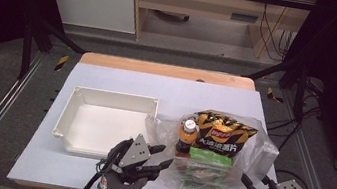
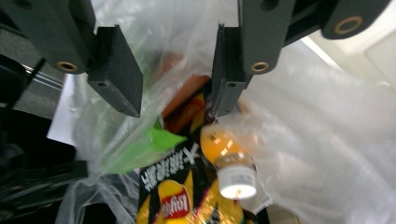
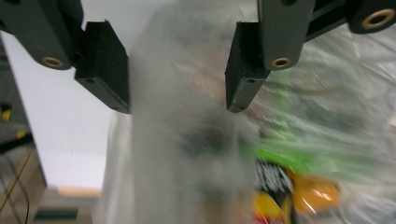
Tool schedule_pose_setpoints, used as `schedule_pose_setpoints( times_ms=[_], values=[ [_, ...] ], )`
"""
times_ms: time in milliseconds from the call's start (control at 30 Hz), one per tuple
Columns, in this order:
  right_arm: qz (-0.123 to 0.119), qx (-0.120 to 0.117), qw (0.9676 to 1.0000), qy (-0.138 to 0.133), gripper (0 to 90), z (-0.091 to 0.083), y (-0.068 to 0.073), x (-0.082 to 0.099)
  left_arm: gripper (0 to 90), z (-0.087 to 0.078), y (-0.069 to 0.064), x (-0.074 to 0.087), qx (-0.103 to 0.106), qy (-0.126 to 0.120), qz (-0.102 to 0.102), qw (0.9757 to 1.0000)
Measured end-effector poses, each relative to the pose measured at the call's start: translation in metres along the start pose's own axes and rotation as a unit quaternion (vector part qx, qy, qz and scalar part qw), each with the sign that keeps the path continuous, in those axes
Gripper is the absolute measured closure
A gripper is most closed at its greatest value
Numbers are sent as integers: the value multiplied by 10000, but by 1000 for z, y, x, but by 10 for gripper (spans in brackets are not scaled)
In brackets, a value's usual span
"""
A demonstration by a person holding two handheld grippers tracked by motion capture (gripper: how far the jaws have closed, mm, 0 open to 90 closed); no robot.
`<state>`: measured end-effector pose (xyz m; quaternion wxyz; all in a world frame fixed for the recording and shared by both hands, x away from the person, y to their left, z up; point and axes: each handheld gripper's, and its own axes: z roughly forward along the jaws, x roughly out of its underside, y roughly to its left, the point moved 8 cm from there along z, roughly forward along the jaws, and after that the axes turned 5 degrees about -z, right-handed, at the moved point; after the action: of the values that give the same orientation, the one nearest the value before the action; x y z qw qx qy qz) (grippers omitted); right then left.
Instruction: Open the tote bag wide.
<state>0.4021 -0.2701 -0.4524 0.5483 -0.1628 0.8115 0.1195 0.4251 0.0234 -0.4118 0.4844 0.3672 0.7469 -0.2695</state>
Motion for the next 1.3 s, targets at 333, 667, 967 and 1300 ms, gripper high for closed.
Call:
schedule_pose_setpoints(
  times_ms=[333, 667, 967, 1300],
  values=[
    [5, 125, 9999, 25, 866, 2, -5, -12, 653, 41, 24, 40, -79, 925, -189, 9955],
    [379, -17, 9966, 734, 900, 21, -18, 36, 689, 64, 13, 88, 72, 1639, -162, 9863],
    [670, 11, 9884, 1360, 900, 40, -23, 62, 664, 70, 12, 105, 8, 1695, -237, 9852],
    [575, 145, 9874, 1467, 782, 46, -24, 73, 645, 69, 9, 108, 52, 1554, -169, 9877]
  ],
)
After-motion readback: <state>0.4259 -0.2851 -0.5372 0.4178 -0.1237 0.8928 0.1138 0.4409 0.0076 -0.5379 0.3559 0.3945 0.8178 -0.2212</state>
